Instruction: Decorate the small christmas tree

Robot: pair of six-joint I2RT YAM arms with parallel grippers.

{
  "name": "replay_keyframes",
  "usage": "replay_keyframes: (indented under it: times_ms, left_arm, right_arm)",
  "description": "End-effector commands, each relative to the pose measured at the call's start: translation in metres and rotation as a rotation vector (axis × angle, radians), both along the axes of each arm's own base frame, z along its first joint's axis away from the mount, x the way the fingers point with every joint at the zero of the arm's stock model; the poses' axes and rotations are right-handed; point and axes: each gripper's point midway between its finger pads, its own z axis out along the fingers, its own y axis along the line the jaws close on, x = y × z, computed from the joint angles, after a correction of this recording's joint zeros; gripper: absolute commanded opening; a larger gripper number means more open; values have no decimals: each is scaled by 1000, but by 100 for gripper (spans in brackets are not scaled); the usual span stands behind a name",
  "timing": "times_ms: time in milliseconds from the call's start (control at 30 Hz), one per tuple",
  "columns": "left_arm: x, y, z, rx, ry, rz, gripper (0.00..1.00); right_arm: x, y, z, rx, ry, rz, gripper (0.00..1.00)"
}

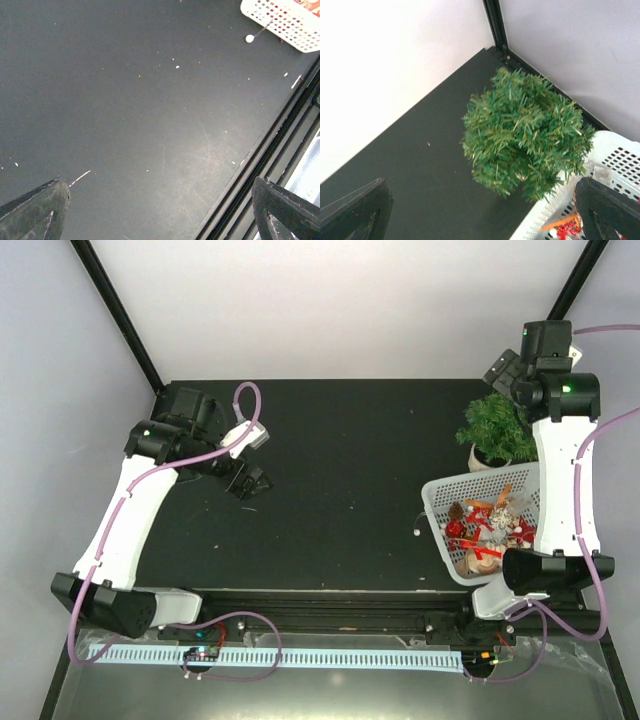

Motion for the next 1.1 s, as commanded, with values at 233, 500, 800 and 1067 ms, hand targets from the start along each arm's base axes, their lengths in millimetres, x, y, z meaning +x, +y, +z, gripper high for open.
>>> replay_keyframes:
  times_ms: [233, 500, 800, 1067]
  left_arm:
    - [12, -10, -3, -92, 11, 29, 99]
    - [1, -4, -4, -68, -16, 25, 99]
    - [-5, 1, -16, -59, -2, 41, 99]
    - [-7, 5, -20, -37, -15, 42, 99]
  right_arm:
    - [47, -32, -8, 36, -54, -74, 100]
    - [65, -61, -43, 66, 14, -121, 100]
    - [83, -67, -75, 82, 78, -105, 97]
    - [80, -77, -101, 131, 126, -139, 76]
